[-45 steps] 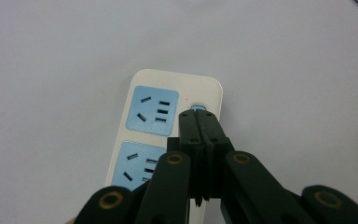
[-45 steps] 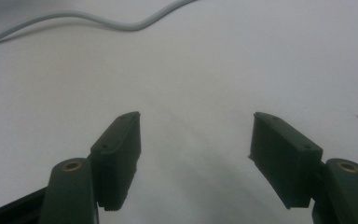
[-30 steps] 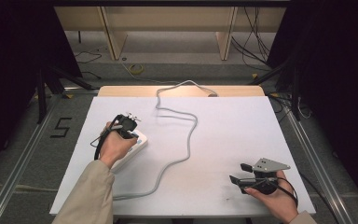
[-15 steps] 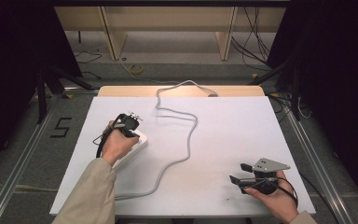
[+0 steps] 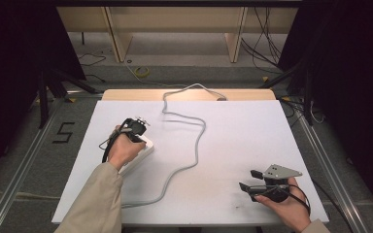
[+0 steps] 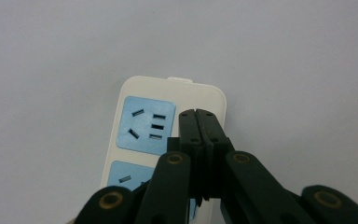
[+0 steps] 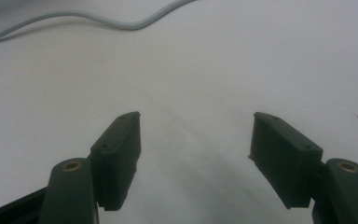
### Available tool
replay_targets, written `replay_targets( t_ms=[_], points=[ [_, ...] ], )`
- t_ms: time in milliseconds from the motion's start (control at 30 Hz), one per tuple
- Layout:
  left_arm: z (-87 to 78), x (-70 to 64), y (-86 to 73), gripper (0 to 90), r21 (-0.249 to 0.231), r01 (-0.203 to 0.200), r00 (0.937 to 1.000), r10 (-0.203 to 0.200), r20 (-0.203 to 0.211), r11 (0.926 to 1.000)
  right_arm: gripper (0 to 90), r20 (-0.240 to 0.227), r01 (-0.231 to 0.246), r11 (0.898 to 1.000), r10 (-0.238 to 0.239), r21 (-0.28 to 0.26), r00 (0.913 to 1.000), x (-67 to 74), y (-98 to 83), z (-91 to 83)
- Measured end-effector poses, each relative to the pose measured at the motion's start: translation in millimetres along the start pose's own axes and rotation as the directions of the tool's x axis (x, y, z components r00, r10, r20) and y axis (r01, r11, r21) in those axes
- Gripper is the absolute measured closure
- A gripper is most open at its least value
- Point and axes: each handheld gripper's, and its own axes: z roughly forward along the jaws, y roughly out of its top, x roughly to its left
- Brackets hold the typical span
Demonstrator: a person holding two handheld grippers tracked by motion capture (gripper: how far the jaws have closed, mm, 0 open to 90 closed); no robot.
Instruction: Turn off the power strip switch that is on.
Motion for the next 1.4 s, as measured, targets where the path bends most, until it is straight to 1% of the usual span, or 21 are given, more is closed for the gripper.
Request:
replay_targets(
  t_ms=[167, 333, 400, 933, 1067, 1200, 1400],
  points=[
    [2.3, 0.2, 0.7, 89.6, 0.005, -0.002, 1.0000, 0.002, 0.002, 1.0000, 34.3, 0.000, 0.000, 1.000, 0.000, 0.000, 1.0000, 0.0, -0.1, 0.1],
    [4.9, -0.2, 1.7, 89.6, 0.007, 0.005, 1.0000, -0.005, 0.003, 1.0000, 34.3, 0.000, 0.003, 1.000, -0.003, 0.000, 1.0000, -0.1, -0.1, 0.3],
    [5.7, -0.3, 2.1, 89.6, 0.011, 0.001, 1.0000, -0.001, 0.006, 0.9999, 34.3, 0.000, 0.003, 1.000, -0.003, 0.002, 1.0000, -0.1, -0.1, 0.1],
    [10.7, -0.3, 4.0, 89.6, 0.023, 0.001, 1.0000, -0.001, 0.009, 0.9997, 34.3, 0.000, 0.005, 1.000, -0.005, 0.001, 1.0000, -0.1, -0.1, 0.3],
    [11.7, -0.6, 4.9, 89.6, 0.023, 0.003, 1.0000, -0.003, 0.008, 0.9997, 34.3, 0.000, 0.002, 1.000, -0.002, 0.002, 1.0000, 0.0, -0.1, 0.3],
    [13.1, -0.4, 4.9, 89.6, 0.032, -0.004, 1.0000, 0.004, 0.003, 0.9995, 34.3, -0.001, 0.005, 1.000, -0.005, 0.002, 1.0000, -0.1, -0.2, 0.4],
    [13.8, 0.1, 5.1, 89.6, 0.029, 0.001, 1.0000, -0.001, 0.003, 0.9996, 34.3, -0.001, 0.005, 1.000, -0.005, 0.004, 1.0000, -0.1, -0.2, 0.4]
  ],
)
